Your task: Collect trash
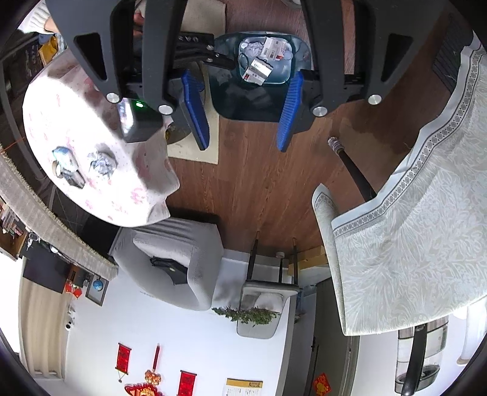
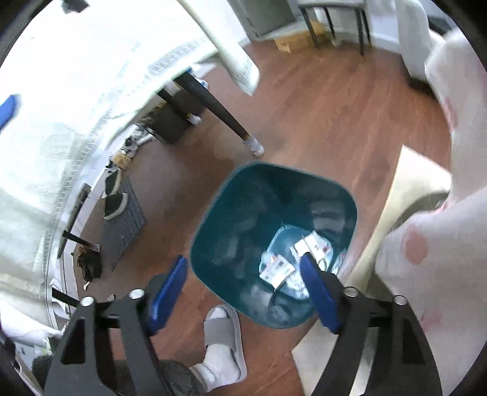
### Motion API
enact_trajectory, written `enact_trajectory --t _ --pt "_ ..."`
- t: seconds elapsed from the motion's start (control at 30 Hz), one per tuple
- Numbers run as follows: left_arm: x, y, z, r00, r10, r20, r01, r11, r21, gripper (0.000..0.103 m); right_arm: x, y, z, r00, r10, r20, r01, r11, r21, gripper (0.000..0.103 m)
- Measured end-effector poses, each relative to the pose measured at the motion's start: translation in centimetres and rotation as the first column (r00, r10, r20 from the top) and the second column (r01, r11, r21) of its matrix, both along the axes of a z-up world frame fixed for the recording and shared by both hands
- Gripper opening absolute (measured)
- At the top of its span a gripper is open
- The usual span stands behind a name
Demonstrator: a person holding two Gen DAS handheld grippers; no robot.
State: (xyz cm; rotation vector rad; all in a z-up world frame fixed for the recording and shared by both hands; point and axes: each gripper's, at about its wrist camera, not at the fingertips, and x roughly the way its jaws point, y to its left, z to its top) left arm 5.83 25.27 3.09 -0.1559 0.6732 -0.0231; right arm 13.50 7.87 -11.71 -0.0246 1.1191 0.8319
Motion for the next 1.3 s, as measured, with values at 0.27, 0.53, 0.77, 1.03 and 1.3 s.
enact_trajectory --t 0.27,0.53,0.77,1.03,1.3 --pt "-0.3 -1.6 2.9 0.995 -0.01 0.094 0.012 1.0 -0.015 0.069 -2.5 -1.7 6.2 0.979 0.078 0.187 -0.087 0.995 0.038 0.06" --pt "0.7 -4.6 3.8 0.991 -0.038 0.13 0.042 0.999 -0.025 0.078 -3.1 -6.4 10.9 0.949 0.04 0.314 -0.058 0.997 0.048 0.058" --pt "1.8 -8.2 3.7 0.987 -0.086 0.134 0.087 0.996 0.002 0.082 -1.8 -12.0 12.6 0.933 -0.058 0.355 0.033 0.997 0.076 0.058" --pt "3.5 -12.5 2.6 0.983 -0.15 0.109 0.148 0.989 0.029 0.084 -1.4 -17.5 13.1 0.914 -0.156 0.375 0.126 0.987 0.104 0.058" --pt "5.0 -16.6 0.6 0.972 -0.225 0.061 0.221 0.973 0.069 0.084 -0.4 -23.2 13.6 0.878 -0.269 0.395 0.241 0.963 0.122 0.058"
